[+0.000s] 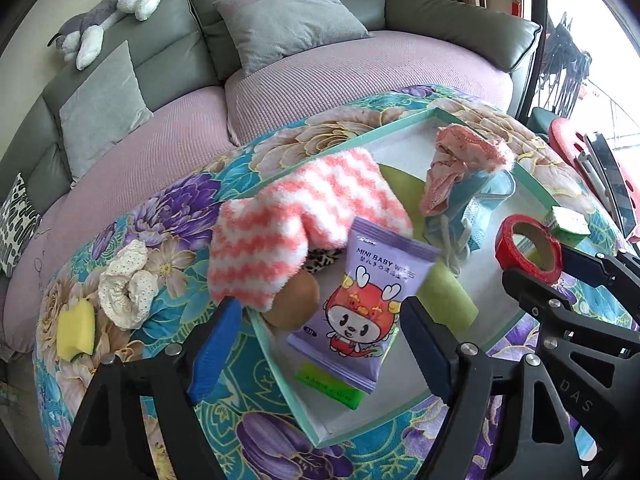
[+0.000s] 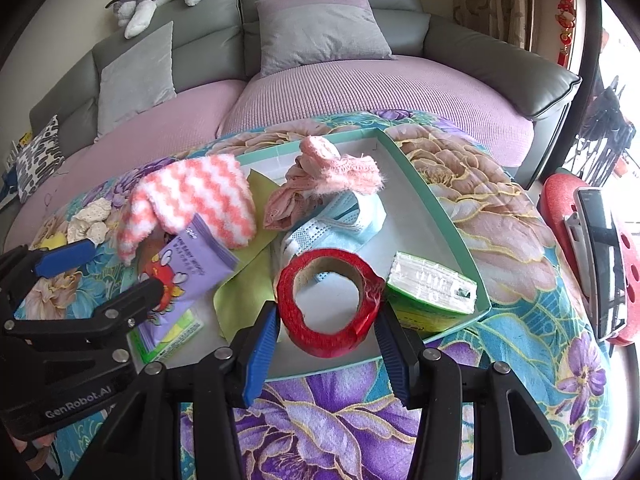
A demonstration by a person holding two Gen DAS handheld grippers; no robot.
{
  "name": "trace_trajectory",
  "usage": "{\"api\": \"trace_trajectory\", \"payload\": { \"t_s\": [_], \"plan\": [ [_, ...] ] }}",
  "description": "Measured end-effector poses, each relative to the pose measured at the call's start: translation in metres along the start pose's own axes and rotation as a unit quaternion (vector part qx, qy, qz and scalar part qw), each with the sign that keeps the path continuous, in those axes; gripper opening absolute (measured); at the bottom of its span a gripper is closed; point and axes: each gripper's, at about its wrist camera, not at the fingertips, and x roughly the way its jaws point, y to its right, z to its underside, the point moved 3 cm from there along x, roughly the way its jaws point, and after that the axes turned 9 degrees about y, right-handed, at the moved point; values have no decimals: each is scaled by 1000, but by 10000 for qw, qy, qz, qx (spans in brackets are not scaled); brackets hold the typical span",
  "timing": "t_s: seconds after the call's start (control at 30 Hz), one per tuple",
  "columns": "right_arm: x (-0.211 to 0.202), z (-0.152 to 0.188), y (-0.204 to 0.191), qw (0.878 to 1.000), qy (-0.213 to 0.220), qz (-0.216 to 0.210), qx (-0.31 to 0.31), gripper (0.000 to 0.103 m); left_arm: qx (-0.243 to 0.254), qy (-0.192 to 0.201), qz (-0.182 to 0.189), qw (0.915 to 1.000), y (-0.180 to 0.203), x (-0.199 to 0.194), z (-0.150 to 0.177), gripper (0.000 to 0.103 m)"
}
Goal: Organize soft objects
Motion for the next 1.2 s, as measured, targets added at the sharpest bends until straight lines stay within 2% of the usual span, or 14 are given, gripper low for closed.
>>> {"api": "trace_trajectory", "payload": {
  "t_s": [0.43, 0.47, 0.57, 0.63, 0.8, 0.93, 1.2],
  "plan": [
    [0, -1, -2, 10000, 34, 56, -64, 72, -263, 76, -343, 9990, -30, -11, -3, 83],
    [0, -1, -2, 10000, 30, 60, -72, 74, -308, 83, -386, 9987, -33, -11, -3, 84],
    [0, -1, -3, 9999, 22, 75, -86, 78, -427, 108, -509, 9977, -43, -11, -2, 97],
    [0, -1, -3, 9999, 20, 89, -95, 80, -507, 128, -585, 9969, -50, -11, -2, 97],
    [0, -2, -3, 9998, 77, 150, -113, 103, -725, 123, -923, 9930, -73, -6, 6, 97],
    [0, -2, -4, 9997, 105, 175, -111, 103, -997, 34, -1250, 9871, -98, -4, 16, 101],
    [0, -3, -10, 9996, 91, 201, -146, 103, -1349, 15, -1462, 9800, -126, -7, 24, 101]
  ]
}}
